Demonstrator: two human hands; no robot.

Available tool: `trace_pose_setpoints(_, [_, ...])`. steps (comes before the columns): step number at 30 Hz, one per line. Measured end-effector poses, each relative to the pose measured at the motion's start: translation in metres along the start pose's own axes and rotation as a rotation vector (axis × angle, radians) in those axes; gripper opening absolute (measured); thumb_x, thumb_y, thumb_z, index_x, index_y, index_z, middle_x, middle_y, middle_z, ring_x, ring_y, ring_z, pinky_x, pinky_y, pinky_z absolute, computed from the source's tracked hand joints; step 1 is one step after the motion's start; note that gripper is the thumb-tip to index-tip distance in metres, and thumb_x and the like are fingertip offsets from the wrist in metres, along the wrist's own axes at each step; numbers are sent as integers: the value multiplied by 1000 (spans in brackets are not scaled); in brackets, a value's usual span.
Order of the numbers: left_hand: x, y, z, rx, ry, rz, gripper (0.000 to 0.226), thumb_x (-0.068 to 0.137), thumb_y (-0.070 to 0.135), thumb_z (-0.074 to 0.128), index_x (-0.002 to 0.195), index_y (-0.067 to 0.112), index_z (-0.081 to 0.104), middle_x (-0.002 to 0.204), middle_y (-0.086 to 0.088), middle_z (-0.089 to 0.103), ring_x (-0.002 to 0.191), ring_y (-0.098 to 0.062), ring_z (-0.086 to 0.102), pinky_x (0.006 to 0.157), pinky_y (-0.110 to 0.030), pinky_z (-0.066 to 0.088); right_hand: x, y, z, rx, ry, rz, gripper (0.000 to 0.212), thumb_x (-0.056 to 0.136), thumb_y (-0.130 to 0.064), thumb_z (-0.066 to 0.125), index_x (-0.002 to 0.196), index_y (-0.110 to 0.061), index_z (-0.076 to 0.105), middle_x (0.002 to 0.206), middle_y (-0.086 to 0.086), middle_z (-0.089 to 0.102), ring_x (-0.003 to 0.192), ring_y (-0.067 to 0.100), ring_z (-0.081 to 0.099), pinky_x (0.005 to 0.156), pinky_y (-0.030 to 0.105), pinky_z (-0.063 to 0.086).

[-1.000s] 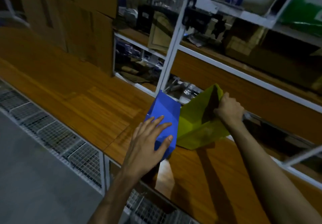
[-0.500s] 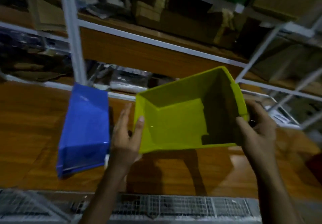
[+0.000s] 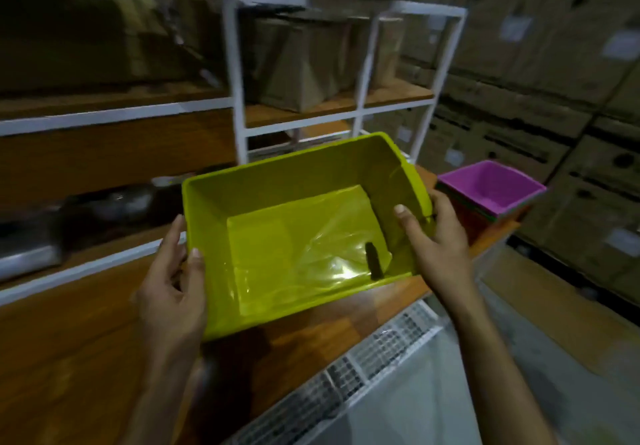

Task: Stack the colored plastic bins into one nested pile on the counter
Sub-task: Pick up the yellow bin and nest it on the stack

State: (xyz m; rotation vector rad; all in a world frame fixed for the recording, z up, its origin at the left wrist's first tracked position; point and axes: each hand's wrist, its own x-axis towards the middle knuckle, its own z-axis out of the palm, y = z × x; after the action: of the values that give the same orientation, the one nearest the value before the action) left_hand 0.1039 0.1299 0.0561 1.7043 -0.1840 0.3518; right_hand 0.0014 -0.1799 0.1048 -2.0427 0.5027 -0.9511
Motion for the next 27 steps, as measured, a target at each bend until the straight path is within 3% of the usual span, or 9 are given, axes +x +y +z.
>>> trace_pose_setpoints(4, [-9,22,122,-57,-57,-18,54,107,14,61,157,33,52,154,-10,61,141,-19,59,115,-39,48,50,72,-74,34,21,96,43,103,-34,69,142,-33,52,109,-26,70,105,0,70,94,44,61])
trace_pose_setpoints(7, [-15,33,197,-87,-92,-17,49,107,17,61,155,29,58,149,-11,65,135,-29,66,111,-58,53,84,109,-125,6,42,96,60,105,-18,65,159,-29,41,120,-36,61,104,-20,64,87,10,54])
trace_pose_setpoints(9, [-12,42,240,-116,-112,-21,44,108,16,60,147,37,62,140,-11,71,125,-30,73,100,-61,57,107,126,-154,-20,82,119,58,106,-13,64,159,-24,45,123,-25,66,100,-25,61,80,0,49])
trace_pose_setpoints(12, [-3,58,300,-71,-150,40,38,108,13,59,133,40,62,134,-5,71,113,8,69,95,-44,60,143,151,-188,-75,140,118,51,106,-16,63,156,-24,50,127,-9,69,103,-4,67,89,16,55])
trace_pose_setpoints(15, [7,62,360,39,-244,121,38,106,22,58,142,36,57,131,-3,71,122,-26,69,95,-49,58,181,178,-212,-174,161,168,43,108,-27,61,150,-27,52,107,-26,62,108,19,64,95,37,54])
trace_pose_setpoints(17, [13,64,399,134,-331,145,41,104,25,62,142,39,57,115,-19,74,103,-45,70,79,-46,54,210,198,-225,-241,134,191,41,108,-33,60,147,-26,51,108,-16,63,107,24,64,91,41,55])
trace_pose_setpoints(20, [22,69,457,167,-392,181,41,103,29,63,143,37,58,128,-16,73,106,-42,69,79,-39,47,259,230,-241,-344,83,224,41,108,-36,59,143,-19,47,112,-2,61,94,24,62,79,36,49])
trace_pose_setpoints(24, [41,71,535,134,-378,192,38,104,30,63,142,35,59,137,-7,70,107,-41,69,81,-37,45,327,270,-257,-385,67,265,40,107,-39,60,139,-20,45,115,2,62,94,24,62,78,37,51])
trace_pose_setpoints(27, [55,80,582,84,-375,155,35,105,27,63,139,33,61,142,-3,66,124,-32,64,90,-36,45,372,297,-270,-406,63,268,39,107,-38,60,140,-20,47,118,1,61,94,20,63,72,34,53])
